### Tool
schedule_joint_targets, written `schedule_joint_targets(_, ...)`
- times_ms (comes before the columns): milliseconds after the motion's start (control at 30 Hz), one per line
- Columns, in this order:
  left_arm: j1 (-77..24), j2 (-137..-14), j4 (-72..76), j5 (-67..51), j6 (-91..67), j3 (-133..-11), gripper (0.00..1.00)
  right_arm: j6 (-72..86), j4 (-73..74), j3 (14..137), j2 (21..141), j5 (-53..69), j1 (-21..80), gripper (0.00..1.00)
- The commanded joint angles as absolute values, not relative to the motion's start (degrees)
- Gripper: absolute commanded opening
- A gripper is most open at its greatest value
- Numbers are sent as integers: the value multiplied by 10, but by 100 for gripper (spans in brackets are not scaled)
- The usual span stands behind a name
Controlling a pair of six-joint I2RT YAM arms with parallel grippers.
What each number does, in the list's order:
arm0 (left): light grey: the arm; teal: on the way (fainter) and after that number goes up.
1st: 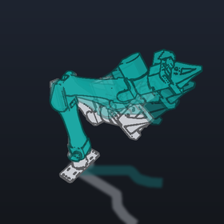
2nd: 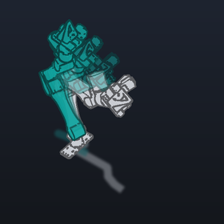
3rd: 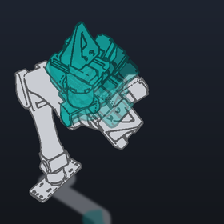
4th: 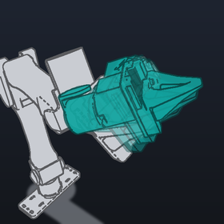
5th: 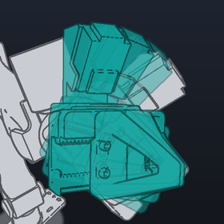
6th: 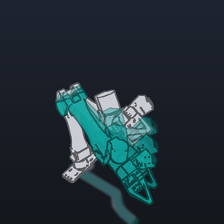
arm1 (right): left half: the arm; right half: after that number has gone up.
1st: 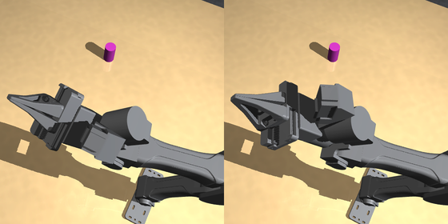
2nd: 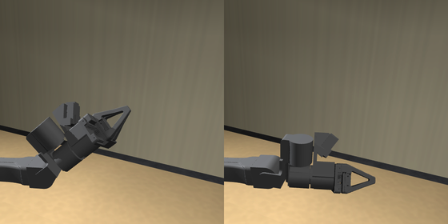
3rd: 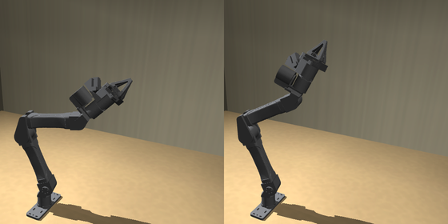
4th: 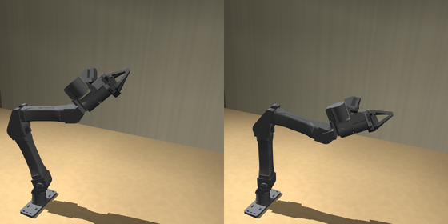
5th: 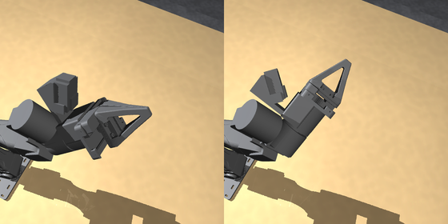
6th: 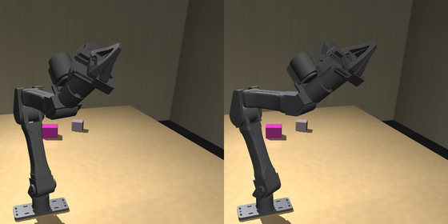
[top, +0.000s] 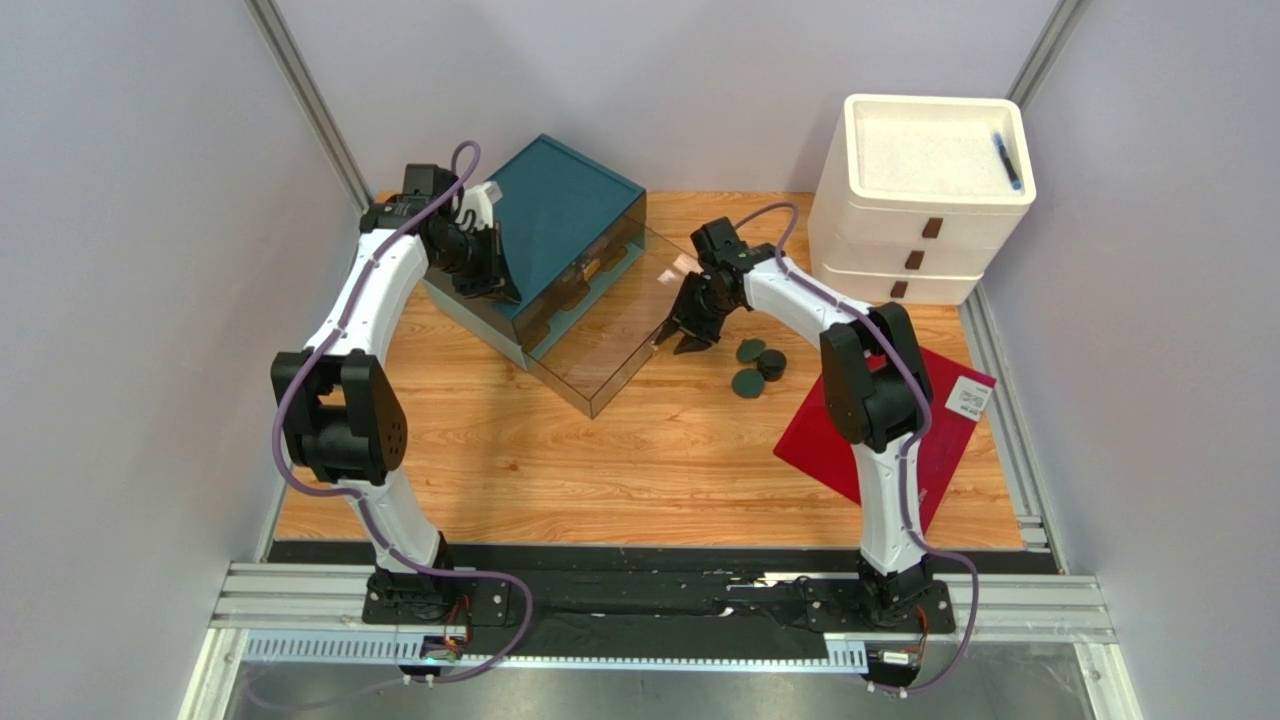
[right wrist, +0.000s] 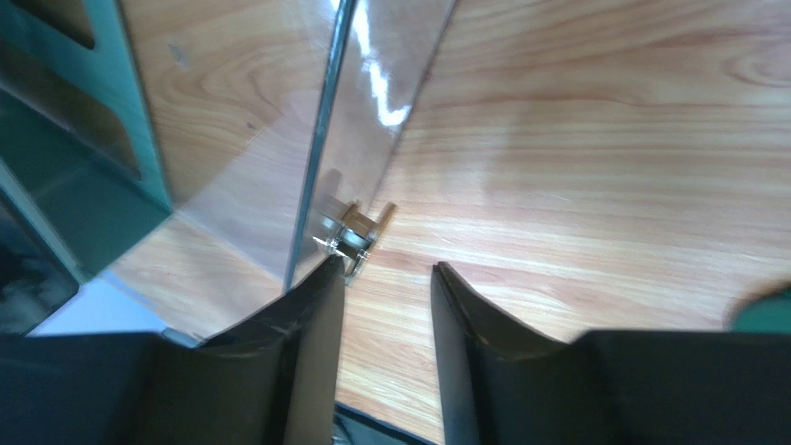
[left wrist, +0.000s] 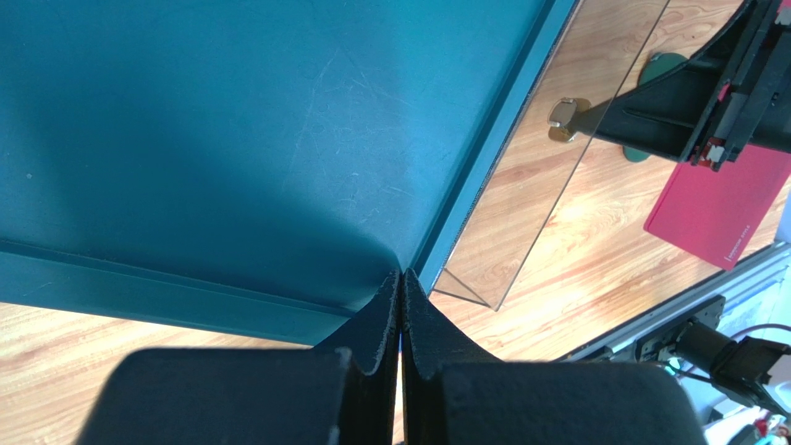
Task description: Organize the makeup
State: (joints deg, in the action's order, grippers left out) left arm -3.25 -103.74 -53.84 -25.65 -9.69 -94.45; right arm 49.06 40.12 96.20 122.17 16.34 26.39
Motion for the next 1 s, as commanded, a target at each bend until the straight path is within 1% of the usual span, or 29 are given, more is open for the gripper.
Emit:
schedule_joint_targets(0, -40, -1107, -661, -163, -65, -890, 0, 444, 489, 1021, 1182, 101, 269, 47)
schedule_joint_targets(67, -40, -1107, -661, -163, -65, -890, 0, 425, 522, 1037, 1168, 60, 269, 54)
schedule_joint_targets(167, -40, -1107, -661, -164, -67, -889, 0, 394, 562, 1056, 1144, 28, 268, 56)
schedule_joint_targets(267, -40, -1105, -660, -164, -65, -890, 0, 371, 592, 1049, 1118, -26, 268, 57)
schedule_joint_targets(367, -40, -1107, -663, -163, -62, -893, 0, 356, 600, 1002, 1089, -63, 265, 57)
schedule_joint_targets(533, -40, -1108, -664, -165, -62, -896, 0, 338, 599, 928, 1065, -125, 256, 62)
schedule_joint_targets(567, -40, -1108, -664, -165, -62, -896, 0, 335, 597, 912, 1063, -145, 255, 66)
schedule_joint_targets(700, -40, -1108, -666, -163, -58, -895, 0, 320, 589, 886, 1068, -172, 247, 70)
schedule_joint_targets(967, -40, -1108, -664, -169, -57, -891, 0, 300, 557, 867, 1115, -171, 220, 71)
